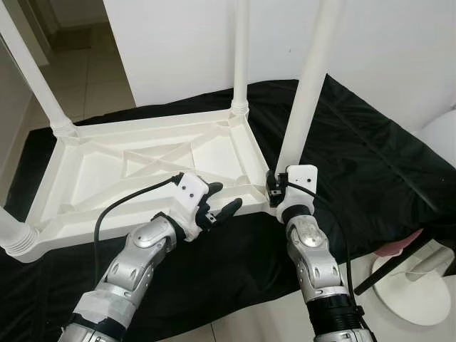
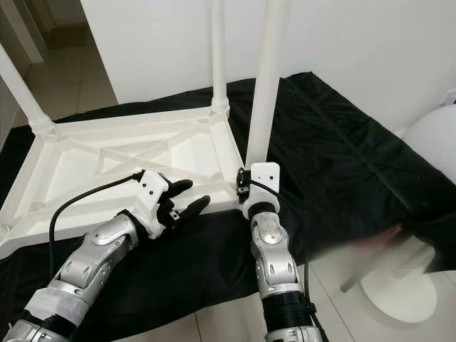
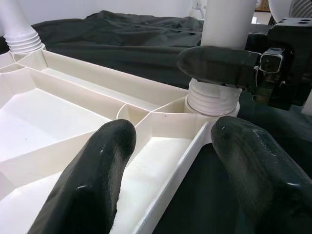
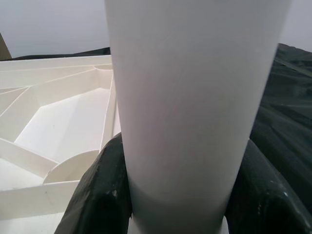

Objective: Building children table

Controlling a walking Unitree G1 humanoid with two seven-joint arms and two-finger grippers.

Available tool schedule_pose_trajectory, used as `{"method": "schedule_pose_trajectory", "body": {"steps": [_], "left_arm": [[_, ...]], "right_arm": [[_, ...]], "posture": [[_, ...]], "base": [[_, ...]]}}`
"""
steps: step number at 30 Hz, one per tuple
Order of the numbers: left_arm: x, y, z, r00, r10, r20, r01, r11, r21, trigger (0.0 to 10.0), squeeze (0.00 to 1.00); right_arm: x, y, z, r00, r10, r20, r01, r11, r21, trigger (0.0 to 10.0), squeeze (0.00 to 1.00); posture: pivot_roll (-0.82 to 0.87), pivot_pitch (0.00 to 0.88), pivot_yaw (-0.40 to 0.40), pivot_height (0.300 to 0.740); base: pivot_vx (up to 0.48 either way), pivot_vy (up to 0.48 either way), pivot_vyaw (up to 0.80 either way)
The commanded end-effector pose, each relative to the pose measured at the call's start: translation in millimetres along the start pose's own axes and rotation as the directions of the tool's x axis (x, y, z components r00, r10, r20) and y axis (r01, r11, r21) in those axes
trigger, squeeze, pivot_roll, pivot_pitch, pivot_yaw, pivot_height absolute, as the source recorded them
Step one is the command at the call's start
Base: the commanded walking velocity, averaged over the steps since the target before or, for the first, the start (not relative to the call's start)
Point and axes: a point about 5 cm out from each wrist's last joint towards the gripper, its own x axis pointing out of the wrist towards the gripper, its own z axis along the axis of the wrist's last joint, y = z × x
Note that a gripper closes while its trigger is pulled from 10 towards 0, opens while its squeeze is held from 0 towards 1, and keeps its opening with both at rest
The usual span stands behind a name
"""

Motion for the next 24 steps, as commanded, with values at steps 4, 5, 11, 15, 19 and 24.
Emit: {"method": "schedule_pose_trajectory", "body": {"steps": [4,5,11,15,19,24], "left_arm": [[-4.5,-0.7,-1.6,0.999,-0.035,-0.004,0.035,0.999,0.009,10.0,0.0],[-4.9,-0.1,-2.1,1.0,-0.026,-0.005,0.026,1.0,0.01,10.0,0.0],[-2.7,-0.3,5.4,0.998,-0.057,0.006,0.056,0.998,0.022,10.0,0.0],[-2.1,-3.0,6.7,0.997,-0.083,0.002,0.083,0.996,0.017,10.0,0.0],[-2.3,-5.0,5.0,0.996,-0.091,-0.021,0.091,0.996,0.001,10.0,0.0],[-1.4,-6.6,6.9,0.997,-0.082,0.004,0.083,0.996,-0.033,10.0,0.0]], "right_arm": [[-1.2,4.3,-12.6,0.998,0.023,-0.065,-0.021,1.0,0.022,10.0,0.0],[-0.3,5.5,-13.7,0.997,0.024,-0.068,-0.023,1.0,0.018,10.0,0.0],[3.9,2.4,-10.1,0.999,-0.004,-0.045,0.005,1.0,0.018,10.0,0.0],[3.6,-0.2,-11.0,0.999,-0.025,-0.048,0.027,0.999,0.039,10.0,0.0],[1.9,1.5,-15.3,0.995,-0.069,-0.067,0.073,0.996,0.049,10.0,0.0],[1.1,4.5,-15.1,0.993,-0.093,-0.07,0.1,0.99,0.097,10.0,0.0]], "posture": [[-0.06,0.044,0.028,0.74],[-0.06,0.036,0.022,0.74],[-0.07,0.009,0.041,0.74],[-0.07,0.007,0.036,0.74],[-0.07,0.005,0.034,0.74],[-0.07,0.001,0.034,0.74]], "base": [[0.0,0.0,0.0],[0.0,0.0,0.0],[0.0,0.0,0.0],[0.0,0.0,0.0],[0.0,0.0,0.0],[0.0,0.0,0.0]]}}
